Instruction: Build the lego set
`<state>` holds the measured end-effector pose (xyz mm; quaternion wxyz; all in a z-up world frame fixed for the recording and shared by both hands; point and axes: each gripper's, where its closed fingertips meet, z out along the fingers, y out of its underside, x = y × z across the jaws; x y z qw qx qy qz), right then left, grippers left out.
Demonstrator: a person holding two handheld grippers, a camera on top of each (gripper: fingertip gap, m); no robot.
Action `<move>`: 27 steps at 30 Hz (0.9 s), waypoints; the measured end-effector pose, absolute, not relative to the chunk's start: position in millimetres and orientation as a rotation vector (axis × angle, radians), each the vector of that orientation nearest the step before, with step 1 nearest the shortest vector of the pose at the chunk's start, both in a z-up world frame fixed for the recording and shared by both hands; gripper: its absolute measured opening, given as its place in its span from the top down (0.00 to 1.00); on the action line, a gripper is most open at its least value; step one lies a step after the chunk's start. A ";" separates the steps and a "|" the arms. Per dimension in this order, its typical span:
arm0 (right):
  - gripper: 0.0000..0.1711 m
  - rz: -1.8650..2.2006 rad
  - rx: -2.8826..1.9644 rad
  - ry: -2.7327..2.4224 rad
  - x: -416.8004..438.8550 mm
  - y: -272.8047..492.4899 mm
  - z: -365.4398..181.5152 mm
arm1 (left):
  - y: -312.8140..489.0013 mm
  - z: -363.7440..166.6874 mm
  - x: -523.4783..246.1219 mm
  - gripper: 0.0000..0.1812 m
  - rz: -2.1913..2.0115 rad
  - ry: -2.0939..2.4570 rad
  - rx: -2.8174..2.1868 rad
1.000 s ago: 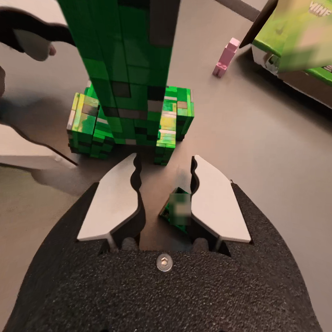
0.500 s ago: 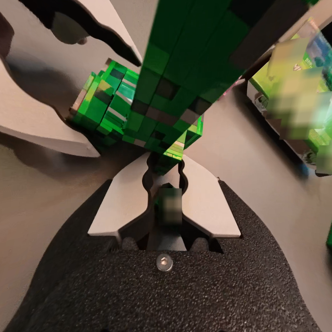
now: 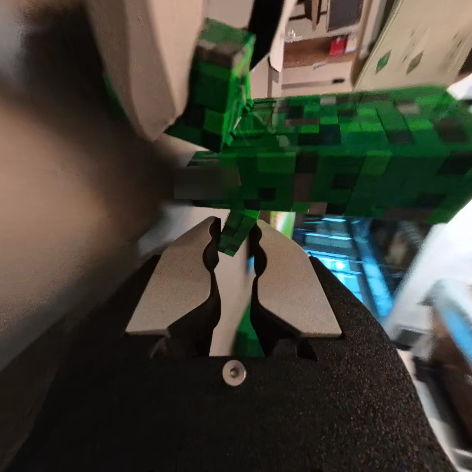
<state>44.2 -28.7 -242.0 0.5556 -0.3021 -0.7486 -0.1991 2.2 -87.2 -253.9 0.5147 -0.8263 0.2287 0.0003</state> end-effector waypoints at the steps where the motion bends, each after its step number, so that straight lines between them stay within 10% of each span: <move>1: 0.86 -0.538 -0.638 -1.770 44.0 -28.2 -239.6 | -87.2 -254.0 2.3 0.55 -0.001 0.549 -1.986; 11: 0.70 -0.566 -0.556 -1.752 56.9 -22.4 -228.3 | -88.0 -251.7 0.7 0.54 -0.006 0.542 -1.978; 27: 0.73 -0.318 -0.869 -1.766 53.9 -7.9 -229.8 | -89.9 -248.6 -2.0 0.53 0.006 0.551 -1.966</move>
